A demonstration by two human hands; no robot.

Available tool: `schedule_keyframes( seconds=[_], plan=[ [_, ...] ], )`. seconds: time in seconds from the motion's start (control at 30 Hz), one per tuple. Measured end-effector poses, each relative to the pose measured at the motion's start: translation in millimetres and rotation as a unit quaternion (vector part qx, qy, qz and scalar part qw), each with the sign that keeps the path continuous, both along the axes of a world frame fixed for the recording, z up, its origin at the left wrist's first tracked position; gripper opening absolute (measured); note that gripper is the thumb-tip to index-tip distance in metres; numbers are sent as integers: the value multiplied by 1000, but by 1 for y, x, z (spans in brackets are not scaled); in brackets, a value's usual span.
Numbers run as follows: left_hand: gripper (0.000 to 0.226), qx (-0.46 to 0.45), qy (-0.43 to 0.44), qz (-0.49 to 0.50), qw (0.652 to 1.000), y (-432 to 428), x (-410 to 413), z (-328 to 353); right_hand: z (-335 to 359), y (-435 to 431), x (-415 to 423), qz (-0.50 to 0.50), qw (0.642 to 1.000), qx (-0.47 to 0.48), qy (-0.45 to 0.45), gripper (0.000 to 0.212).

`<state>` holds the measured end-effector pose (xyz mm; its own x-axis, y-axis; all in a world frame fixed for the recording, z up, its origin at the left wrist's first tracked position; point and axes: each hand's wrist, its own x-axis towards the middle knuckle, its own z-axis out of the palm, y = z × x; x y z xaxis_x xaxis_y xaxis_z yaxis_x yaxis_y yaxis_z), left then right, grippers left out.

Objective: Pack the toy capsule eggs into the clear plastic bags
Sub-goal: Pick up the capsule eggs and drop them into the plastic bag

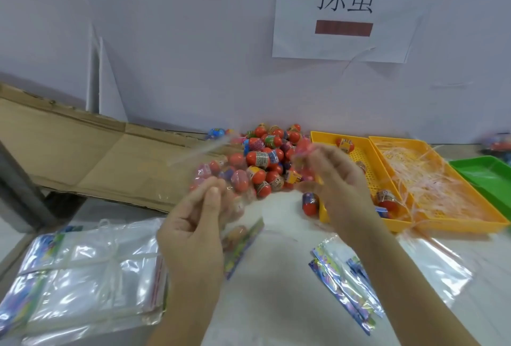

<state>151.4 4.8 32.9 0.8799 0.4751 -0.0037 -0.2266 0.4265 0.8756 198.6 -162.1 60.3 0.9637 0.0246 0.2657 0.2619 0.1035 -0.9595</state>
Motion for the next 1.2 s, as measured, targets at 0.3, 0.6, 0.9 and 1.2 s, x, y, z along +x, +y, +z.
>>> schedule_keyframes(
  seconds=[0.3,0.6,0.9,1.2],
  plan=[
    [47,504,-86,-99,854,-10,-11,-15,-8,38,-33,215,966,68,129,39],
    [47,228,4,-136,964,7,-5,-7,-18,-2,-33,251,948,140,138,54],
    [38,153,93,-331,926,18,7,-14,-24,-6,-39,293,942,81,139,37],
    [18,123,74,-215,966,12,4,-8,-15,-11,-38,-94,985,66,-126,34]
  ],
)
